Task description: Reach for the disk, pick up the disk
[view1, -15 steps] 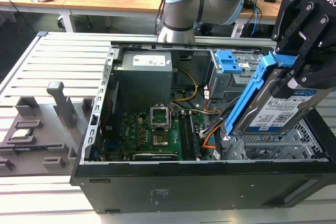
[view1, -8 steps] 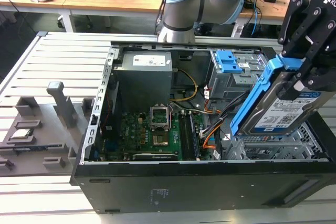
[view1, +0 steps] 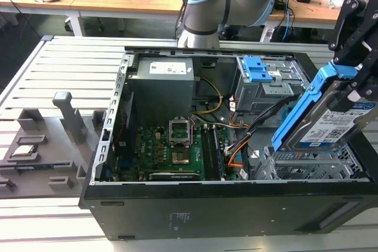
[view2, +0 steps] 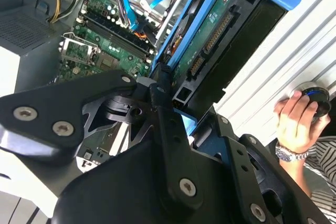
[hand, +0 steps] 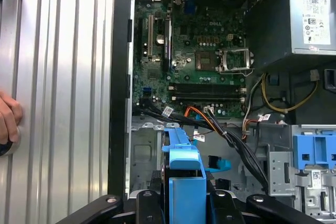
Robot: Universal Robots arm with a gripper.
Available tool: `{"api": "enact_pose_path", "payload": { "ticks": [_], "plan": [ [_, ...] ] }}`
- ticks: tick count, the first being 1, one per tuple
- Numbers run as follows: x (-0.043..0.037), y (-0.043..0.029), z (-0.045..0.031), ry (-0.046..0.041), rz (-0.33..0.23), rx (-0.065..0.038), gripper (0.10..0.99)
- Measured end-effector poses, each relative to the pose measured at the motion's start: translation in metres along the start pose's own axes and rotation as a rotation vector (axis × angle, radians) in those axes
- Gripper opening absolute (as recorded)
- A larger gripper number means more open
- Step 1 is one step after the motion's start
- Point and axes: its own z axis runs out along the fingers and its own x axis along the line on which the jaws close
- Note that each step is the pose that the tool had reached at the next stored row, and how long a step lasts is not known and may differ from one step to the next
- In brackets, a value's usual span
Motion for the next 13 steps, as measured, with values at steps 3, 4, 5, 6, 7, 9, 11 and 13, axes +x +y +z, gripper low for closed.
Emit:
{"api": "enact_pose_path", "payload": {
  "ticks": [3, 4, 5, 6, 7, 9, 11, 13],
  "plan": [
    [0.0002, -0.0011, 0.0006, -0.0001, 0.005, 0.000, 0.365],
    [0.0002, -0.0012, 0.0009, -0.0002, 0.009, 0.000, 0.365],
    [0.0002, -0.0013, 0.0011, 0.0001, 0.010, 0.000, 0.365],
    [0.0002, -0.0013, 0.0010, 0.0006, 0.010, 0.000, 0.365],
    [0.0002, -0.0013, 0.0011, 0.0006, 0.010, 0.000, 0.365],
    [0.0002, -0.0013, 0.0011, 0.0006, 0.010, 0.000, 0.365],
    [0.0002, -0.0013, 0.0011, 0.0008, 0.010, 0.000, 0.365],
    [0.0002, -0.0013, 0.0011, 0.0007, 0.010, 0.000, 0.365]
  ]
}}
